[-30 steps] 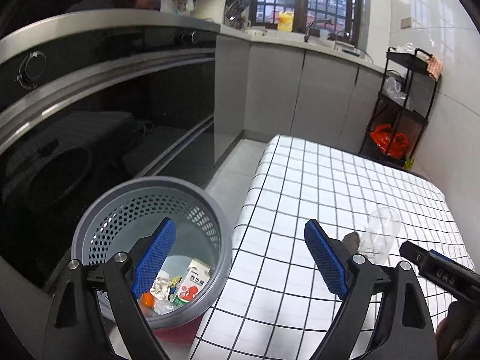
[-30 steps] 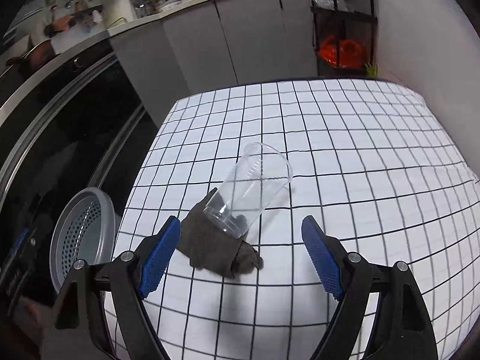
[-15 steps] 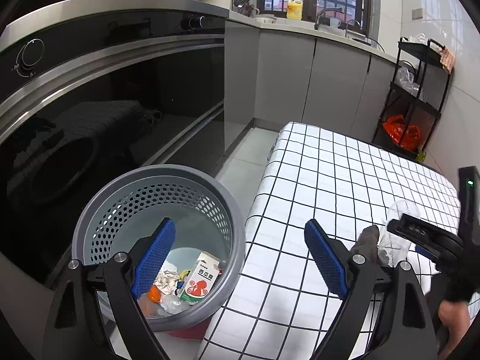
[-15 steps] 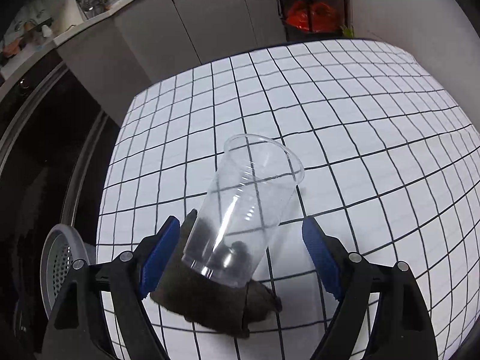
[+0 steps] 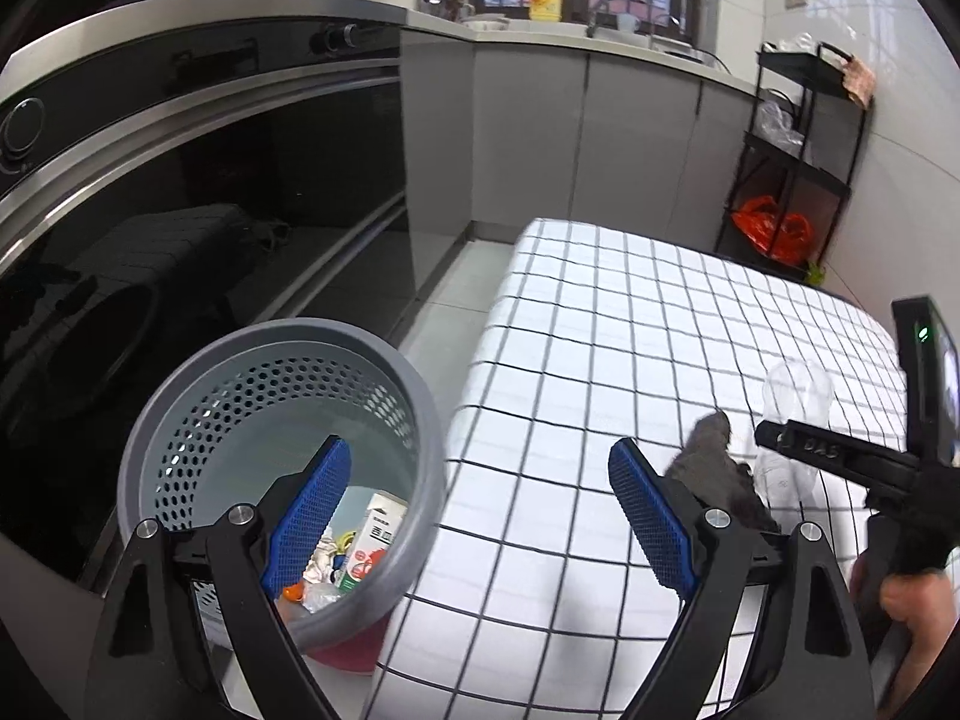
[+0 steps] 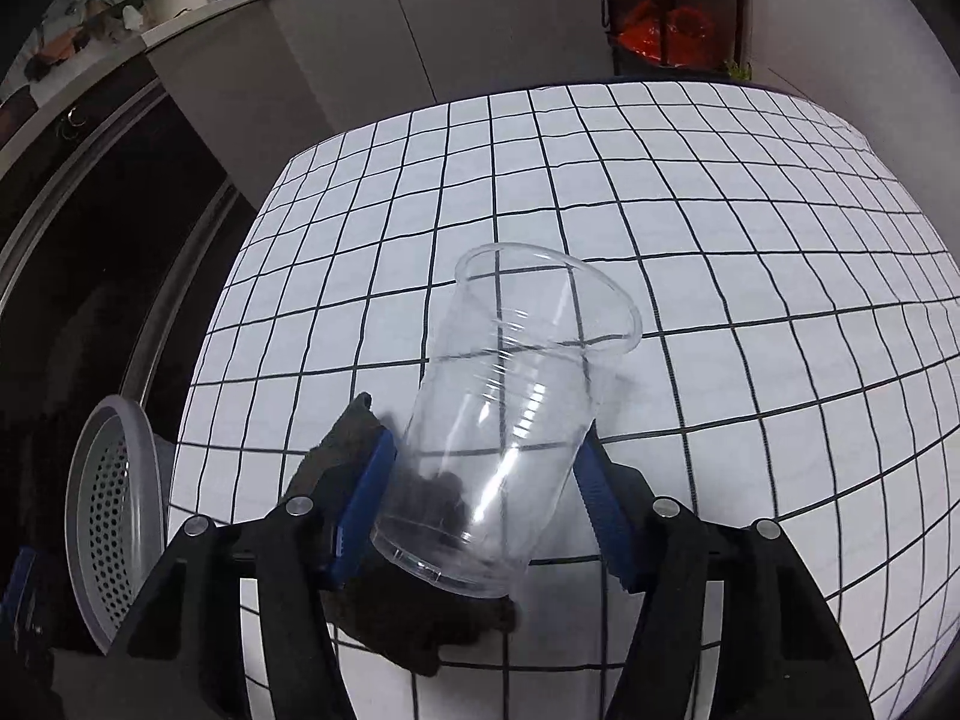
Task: Collect trash
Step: 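Grasp the clear plastic cup with the right tool while the left tool grasps the grey glove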
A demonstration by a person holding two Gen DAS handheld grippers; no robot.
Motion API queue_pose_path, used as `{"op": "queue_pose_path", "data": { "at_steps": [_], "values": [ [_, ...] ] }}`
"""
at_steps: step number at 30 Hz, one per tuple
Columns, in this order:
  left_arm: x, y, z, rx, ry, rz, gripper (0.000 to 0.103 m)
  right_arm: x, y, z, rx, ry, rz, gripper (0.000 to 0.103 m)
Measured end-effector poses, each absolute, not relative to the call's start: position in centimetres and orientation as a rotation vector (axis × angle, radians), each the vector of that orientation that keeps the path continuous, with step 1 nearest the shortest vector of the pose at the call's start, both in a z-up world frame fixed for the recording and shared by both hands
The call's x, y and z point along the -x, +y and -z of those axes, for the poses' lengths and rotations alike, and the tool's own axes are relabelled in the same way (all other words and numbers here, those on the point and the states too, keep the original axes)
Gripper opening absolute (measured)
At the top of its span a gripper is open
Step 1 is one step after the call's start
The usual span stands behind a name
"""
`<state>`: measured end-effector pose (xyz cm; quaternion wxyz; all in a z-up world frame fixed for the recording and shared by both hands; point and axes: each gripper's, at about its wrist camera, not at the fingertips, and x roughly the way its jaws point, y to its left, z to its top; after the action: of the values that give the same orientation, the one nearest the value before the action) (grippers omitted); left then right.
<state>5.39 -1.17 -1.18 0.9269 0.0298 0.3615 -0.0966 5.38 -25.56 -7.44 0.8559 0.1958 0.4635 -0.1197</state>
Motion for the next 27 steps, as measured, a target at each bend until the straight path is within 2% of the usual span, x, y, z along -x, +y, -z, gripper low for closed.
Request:
{"op": "queue_pose_path", "data": {
  "at_steps": [5,10,19,27],
  "values": [
    [-4.8,-2.6,2.1,-0.078,0.768,0.257,0.086,-1.4,-27.7,5.2,-0.335,0.947,0.225,0.059],
    [-4.2,-4.8,2.7,-0.097,0.785,0.283,0.086,2.0,-30.3,4.3,-0.379,0.914,0.222,0.059],
    [-4.5,-11.2,4.1,-0.157,0.79,0.357,0.089,4.0,-32.6,3.3,-0.433,0.858,0.172,0.059],
    [-6.3,-14.2,7.2,-0.187,0.875,0.351,0.089,5.1,-33.7,2.3,-0.44,0.82,0.157,0.059]
  ]
}}
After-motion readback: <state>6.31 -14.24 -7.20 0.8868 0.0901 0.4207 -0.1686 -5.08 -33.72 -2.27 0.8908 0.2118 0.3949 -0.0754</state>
